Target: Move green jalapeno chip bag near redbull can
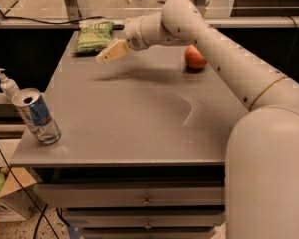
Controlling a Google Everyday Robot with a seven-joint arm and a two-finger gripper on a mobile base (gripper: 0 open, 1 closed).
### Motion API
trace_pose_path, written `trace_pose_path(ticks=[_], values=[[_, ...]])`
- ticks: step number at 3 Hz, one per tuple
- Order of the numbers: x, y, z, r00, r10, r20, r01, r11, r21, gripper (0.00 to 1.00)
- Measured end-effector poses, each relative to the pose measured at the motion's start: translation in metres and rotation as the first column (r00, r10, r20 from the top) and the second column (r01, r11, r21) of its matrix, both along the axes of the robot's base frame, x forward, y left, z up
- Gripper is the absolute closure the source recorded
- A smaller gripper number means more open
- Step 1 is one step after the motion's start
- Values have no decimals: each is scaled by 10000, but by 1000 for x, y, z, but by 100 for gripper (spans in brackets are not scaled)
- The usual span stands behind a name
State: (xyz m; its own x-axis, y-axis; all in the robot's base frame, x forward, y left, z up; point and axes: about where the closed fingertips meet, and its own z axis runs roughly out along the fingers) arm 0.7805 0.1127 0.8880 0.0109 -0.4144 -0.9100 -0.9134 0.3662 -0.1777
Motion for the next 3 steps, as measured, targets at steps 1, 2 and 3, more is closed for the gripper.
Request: trace_pose_path(ticks=[1, 2, 3], values=[[18, 24, -10, 9995, 45, -320, -23, 9977, 680, 0], [32, 40, -17, 9985, 79, -542, -24, 9948, 1016, 0], [41, 50, -26, 9967, 85, -804, 13, 9927, 1206, 17]])
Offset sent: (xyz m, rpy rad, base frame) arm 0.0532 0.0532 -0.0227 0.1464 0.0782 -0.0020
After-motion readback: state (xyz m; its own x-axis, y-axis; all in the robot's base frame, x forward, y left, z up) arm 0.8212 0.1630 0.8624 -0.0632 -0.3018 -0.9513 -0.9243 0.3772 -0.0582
